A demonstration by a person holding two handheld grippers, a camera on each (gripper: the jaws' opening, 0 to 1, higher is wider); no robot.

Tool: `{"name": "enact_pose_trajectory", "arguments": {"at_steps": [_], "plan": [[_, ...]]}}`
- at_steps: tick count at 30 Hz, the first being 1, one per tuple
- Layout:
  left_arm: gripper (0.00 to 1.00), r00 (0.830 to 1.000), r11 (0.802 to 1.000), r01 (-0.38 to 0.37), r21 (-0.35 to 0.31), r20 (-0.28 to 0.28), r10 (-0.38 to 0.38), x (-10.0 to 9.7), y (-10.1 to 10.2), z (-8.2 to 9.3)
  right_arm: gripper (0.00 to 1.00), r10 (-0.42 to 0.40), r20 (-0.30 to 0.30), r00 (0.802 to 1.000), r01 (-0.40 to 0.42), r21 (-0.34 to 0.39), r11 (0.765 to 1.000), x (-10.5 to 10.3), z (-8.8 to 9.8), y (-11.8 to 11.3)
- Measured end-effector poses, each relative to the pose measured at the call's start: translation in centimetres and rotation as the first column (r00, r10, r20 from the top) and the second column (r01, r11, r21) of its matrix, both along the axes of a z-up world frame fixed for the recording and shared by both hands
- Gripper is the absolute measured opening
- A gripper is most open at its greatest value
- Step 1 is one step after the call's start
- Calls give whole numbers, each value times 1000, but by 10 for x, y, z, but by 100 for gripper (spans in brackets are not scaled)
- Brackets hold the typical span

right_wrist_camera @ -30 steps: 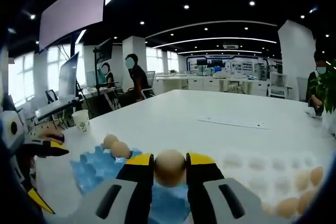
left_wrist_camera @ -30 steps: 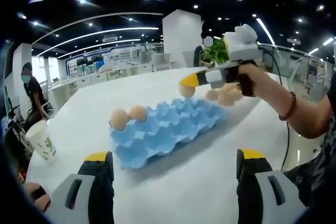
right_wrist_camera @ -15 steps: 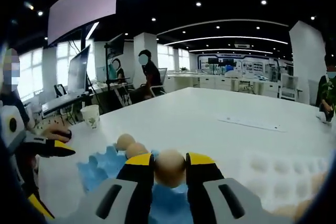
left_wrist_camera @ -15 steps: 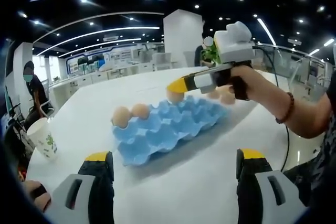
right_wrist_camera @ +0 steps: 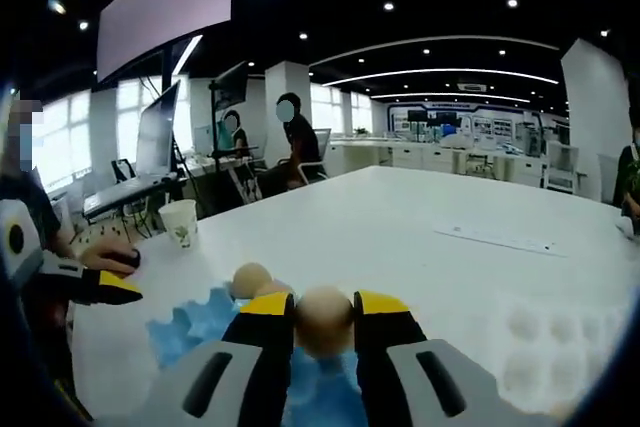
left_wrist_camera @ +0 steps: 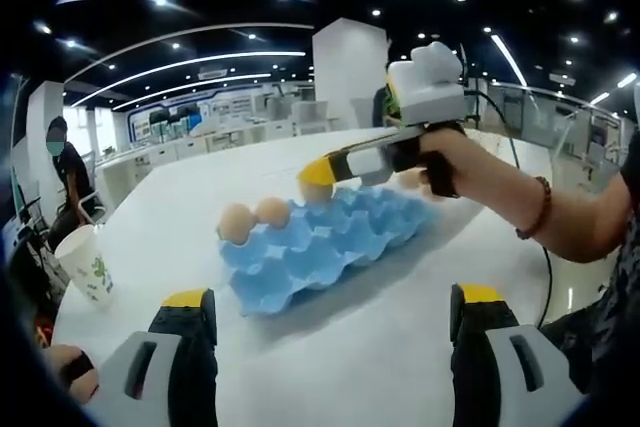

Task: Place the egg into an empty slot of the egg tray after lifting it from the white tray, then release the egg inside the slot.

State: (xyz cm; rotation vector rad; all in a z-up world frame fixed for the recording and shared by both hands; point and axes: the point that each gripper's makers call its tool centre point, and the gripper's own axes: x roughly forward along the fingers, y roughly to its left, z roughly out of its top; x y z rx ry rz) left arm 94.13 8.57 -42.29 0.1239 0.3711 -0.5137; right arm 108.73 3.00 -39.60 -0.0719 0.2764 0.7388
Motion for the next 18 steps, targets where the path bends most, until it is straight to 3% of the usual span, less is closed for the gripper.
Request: {"name": "enact_pose_trajectory", "arguments": {"at_steps": [18], "plan": [[99,1000,1000,-6,-3,1,6,-3,3,-2,24,5,-39,999,-7,-46,999,0,-25,4]]}}
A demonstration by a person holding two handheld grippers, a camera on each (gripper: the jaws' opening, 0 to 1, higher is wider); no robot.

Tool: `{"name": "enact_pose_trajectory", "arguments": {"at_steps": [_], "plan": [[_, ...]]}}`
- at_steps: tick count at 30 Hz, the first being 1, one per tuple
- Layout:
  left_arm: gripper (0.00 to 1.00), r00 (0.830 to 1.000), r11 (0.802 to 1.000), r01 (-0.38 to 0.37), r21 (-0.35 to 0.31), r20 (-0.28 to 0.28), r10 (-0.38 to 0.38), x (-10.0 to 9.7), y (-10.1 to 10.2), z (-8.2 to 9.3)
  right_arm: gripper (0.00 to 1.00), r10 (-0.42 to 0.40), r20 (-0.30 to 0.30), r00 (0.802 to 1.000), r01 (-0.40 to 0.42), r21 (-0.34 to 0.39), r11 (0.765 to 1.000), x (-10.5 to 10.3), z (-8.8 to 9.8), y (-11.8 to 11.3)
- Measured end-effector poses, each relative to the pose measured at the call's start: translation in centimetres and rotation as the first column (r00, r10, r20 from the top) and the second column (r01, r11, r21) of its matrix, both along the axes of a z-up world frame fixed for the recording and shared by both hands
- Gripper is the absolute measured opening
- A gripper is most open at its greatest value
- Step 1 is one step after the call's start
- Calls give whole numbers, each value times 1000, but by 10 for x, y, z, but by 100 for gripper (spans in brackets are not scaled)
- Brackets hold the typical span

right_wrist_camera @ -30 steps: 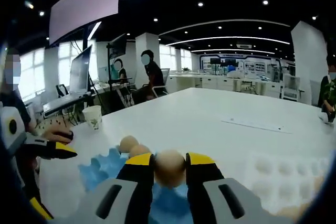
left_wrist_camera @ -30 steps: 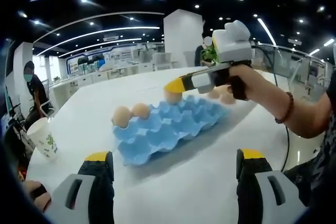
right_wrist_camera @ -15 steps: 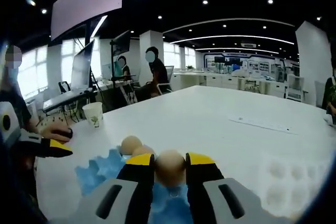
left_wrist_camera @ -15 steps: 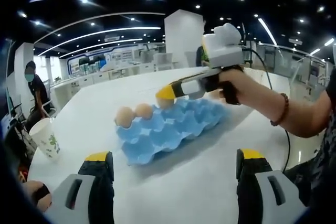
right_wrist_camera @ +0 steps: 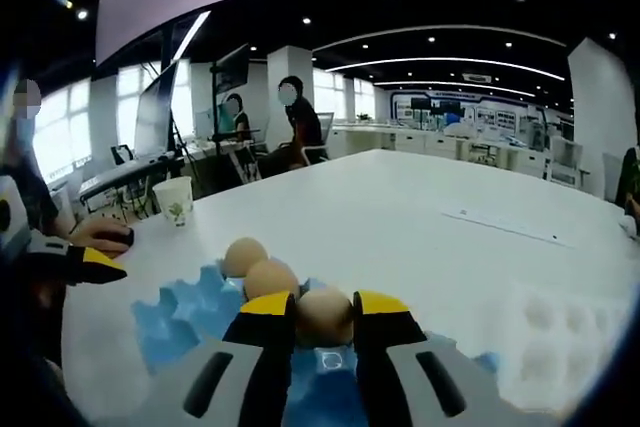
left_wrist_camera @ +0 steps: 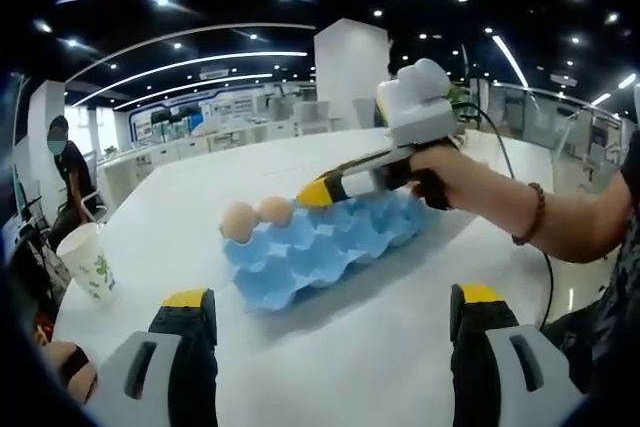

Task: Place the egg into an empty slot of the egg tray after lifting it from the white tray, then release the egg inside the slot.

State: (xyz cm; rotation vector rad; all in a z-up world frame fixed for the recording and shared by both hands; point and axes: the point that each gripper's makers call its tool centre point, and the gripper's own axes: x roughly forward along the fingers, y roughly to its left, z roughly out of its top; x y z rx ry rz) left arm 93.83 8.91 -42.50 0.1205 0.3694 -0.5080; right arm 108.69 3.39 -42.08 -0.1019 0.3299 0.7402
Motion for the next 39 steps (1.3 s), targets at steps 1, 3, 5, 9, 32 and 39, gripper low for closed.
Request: {"name": "enact_pose_trajectory", "arguments": {"at_steps": [1,3,5,9,32,39], "plan": [[99,1000,1000,0,-1,0,0,0,0,0,24,2,1,1000,-2,-1,1000,-1,0,0],[99,1000,1000,-2,1,-2,2,-1,1,-1,24,3,5,1000,-3,0,1000,-1,0,0],[99,1000,1000,-2,-1,-2,2,-1,1,-1,24,5,8,1000,-5,0,1000,-2,0,0],[99,1000,1000,1,-3,-1,-1,-2,0,-2,25,2,12,1000,-2,2,1000,-1,0,0],[100,1000,1000,-2,-9,10,2,-5,0,4,53,-19,36,999,18,34,999,-1,14,-6],[100,1000,1000,1,-17,13,-1,-5,-2,6,63,-6,-22,1000,8,74,997,-4,17,-13]]}}
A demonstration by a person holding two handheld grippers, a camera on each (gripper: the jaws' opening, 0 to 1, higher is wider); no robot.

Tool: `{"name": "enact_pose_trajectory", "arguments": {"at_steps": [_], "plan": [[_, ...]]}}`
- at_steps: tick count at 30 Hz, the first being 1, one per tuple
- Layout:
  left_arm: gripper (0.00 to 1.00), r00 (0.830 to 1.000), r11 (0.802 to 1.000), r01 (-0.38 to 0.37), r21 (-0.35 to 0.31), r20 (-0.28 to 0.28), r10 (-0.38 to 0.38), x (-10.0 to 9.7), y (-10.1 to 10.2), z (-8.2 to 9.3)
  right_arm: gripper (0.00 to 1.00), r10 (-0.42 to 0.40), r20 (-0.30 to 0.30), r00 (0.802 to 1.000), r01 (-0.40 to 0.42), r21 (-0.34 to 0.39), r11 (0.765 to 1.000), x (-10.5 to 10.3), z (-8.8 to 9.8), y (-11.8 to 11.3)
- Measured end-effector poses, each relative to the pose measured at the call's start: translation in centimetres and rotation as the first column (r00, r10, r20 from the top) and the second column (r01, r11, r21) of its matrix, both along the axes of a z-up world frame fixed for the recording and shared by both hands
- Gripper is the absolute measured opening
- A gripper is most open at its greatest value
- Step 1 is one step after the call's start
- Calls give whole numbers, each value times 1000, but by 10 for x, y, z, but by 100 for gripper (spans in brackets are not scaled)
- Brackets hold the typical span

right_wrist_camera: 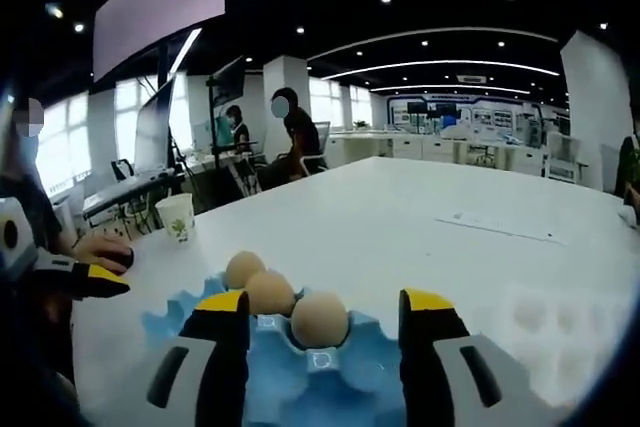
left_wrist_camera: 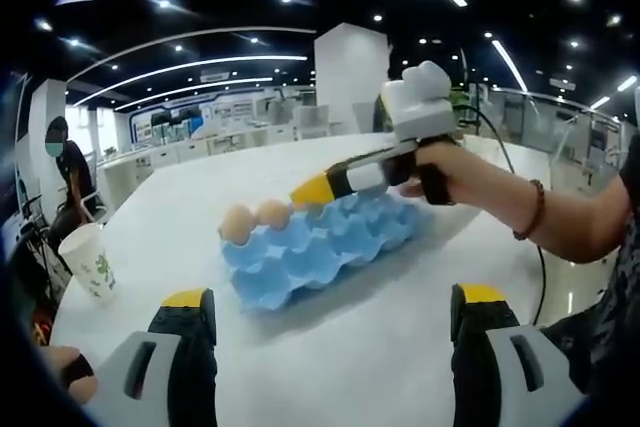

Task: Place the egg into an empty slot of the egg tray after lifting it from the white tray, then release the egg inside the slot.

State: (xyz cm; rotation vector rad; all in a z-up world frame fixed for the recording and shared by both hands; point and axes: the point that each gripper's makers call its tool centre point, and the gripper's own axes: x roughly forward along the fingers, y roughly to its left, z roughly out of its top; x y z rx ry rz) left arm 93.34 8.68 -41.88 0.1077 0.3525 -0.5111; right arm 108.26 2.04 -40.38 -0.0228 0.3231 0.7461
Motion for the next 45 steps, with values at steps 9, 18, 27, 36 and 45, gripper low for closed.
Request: {"name": "enact_pose_trajectory", "arguments": {"at_steps": [9,18,27,36,45], "plan": [[100,1000,1000,-1,-1,8,1,0,-1,2,67,-4,20,1000,4,-45,999,-2,6,-20],[100,1000,1000,5,1,7,-5,0,-2,1,68,-26,32,999,28,-63,998,-8,11,-45],[100,1000,1000,3,-7,11,-3,2,-2,2,69,-71,44,996,75,-90,993,-11,10,-80],[100,1000,1000,-1,-9,17,1,5,-3,3,69,-162,44,986,166,-106,980,-7,7,-120],[100,1000,1000,9,-7,15,-9,7,-11,2,70,-221,61,973,227,-128,966,-5,4,-153]]}}
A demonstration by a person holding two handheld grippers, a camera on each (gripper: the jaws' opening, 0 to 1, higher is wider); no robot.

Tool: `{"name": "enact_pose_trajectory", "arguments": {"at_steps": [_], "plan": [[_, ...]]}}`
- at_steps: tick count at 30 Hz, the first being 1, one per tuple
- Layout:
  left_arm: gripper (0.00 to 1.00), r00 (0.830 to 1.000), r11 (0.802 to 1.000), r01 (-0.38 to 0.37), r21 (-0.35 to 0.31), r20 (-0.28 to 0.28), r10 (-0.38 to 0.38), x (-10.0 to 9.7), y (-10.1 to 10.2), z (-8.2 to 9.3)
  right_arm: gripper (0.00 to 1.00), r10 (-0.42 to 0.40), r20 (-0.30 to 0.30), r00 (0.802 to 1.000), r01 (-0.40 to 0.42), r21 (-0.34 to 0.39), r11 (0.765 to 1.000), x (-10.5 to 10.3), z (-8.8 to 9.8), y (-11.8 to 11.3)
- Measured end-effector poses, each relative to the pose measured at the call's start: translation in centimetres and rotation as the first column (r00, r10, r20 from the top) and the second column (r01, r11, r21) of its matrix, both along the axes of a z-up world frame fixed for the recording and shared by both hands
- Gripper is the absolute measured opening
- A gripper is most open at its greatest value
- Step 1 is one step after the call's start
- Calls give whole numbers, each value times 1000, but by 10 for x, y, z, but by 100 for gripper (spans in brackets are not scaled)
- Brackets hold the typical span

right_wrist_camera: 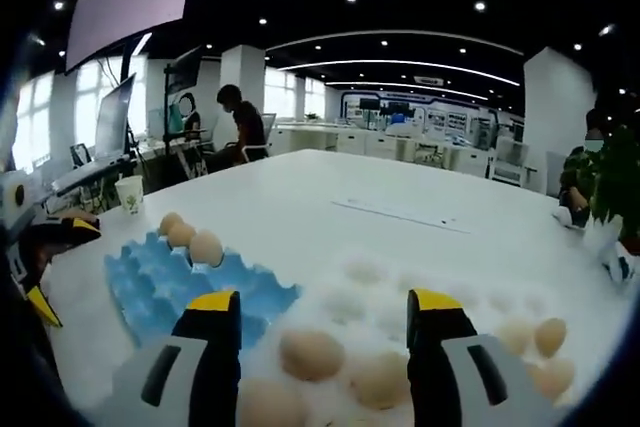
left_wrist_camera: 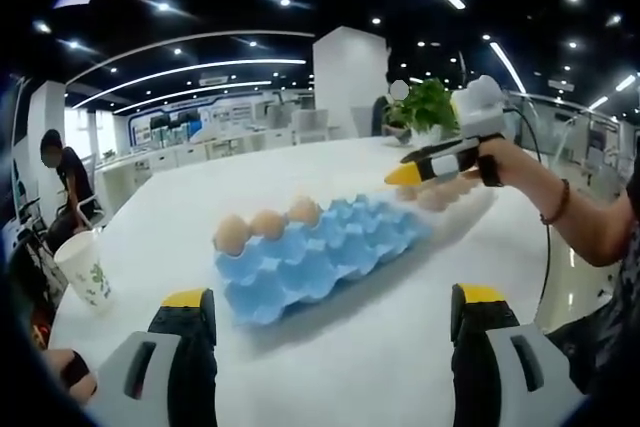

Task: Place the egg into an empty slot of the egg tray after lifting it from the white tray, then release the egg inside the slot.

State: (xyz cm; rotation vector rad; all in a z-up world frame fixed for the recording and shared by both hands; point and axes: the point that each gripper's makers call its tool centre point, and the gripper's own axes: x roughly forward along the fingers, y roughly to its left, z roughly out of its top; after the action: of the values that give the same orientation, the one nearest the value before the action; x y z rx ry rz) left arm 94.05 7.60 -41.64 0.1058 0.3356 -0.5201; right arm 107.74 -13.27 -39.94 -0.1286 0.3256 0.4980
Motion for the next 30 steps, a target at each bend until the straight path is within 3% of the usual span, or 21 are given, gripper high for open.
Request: {"name": "enact_pose_trajectory", "arguments": {"at_steps": [8,13,30], "plan": [[100,1000,1000,2,3,-3,-2,1,-3,0,69,-54,-15,998,55,71,996,2,3,-28],[100,1000,1000,5,-2,-2,-5,5,-7,0,70,-108,-15,994,109,69,992,4,4,-50],[100,1000,1000,21,10,-7,-21,7,-14,1,70,-151,-21,988,152,67,986,2,5,-90]]}}
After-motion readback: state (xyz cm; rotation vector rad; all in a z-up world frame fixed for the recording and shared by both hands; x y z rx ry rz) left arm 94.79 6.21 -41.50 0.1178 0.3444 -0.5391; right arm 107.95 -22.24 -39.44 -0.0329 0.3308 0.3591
